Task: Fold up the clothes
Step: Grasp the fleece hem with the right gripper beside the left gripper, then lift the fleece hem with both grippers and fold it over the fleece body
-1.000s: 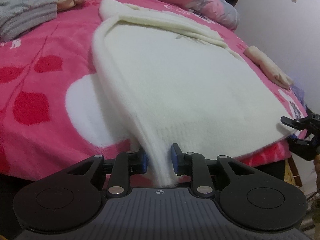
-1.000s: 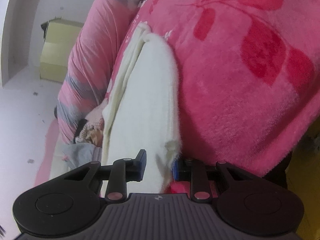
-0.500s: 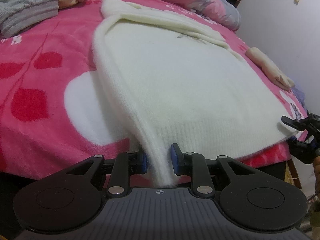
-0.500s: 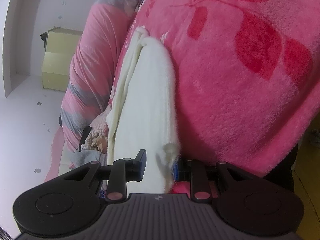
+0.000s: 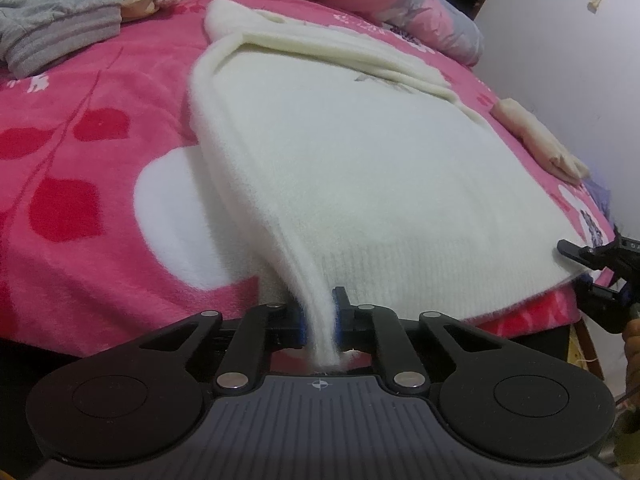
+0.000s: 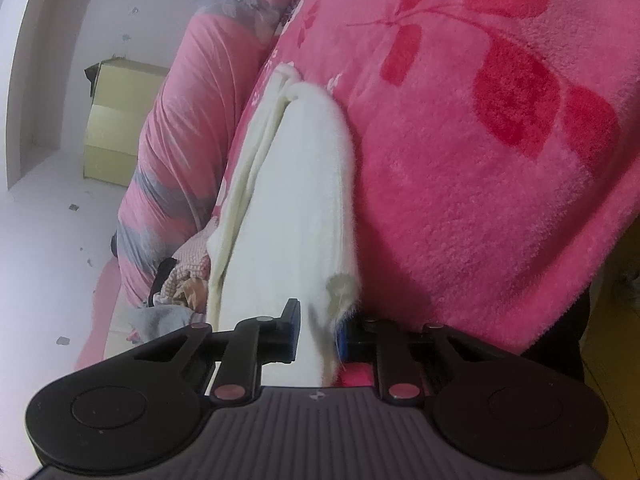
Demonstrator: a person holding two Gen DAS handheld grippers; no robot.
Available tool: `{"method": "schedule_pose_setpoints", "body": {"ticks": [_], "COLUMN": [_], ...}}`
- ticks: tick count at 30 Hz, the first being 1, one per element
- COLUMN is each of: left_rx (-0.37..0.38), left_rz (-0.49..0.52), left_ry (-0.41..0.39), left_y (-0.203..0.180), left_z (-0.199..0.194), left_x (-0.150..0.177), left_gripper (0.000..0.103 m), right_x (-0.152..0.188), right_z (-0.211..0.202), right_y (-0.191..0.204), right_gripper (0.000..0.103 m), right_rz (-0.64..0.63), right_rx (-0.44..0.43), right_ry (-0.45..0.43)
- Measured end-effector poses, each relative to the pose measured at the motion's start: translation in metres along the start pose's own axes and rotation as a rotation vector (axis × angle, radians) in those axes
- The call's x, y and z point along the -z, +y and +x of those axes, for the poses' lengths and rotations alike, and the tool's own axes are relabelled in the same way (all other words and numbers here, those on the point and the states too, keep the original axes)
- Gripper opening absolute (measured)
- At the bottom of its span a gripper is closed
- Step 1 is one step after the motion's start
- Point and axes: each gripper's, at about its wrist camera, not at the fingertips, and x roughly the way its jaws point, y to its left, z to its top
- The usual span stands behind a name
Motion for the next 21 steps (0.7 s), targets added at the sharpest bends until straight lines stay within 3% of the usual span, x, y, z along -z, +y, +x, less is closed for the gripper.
{"method": "schedule_pose_setpoints", "body": {"ticks": [7,21], "left_rx": [0.015,0.066], "left_rz": [-0.018,-0.04], "left_ry": [-0.028,-0.135], "left_y": [0.002,0.004], "left_z": [-0.014,-0.04], "left_x": [-0.002,-0.015], "left_gripper": [0.008,0.007], "right_x": [0.002,-0.004], "right_z": [-0.004,-0.008], "right_y": [0.008,0.041], "right_gripper": [0.01,0.008], "right_rz": [-0.039,-0.121], "right_rx": [-0.005,-0.035], "right_ry": [-0.026,-0.063]}}
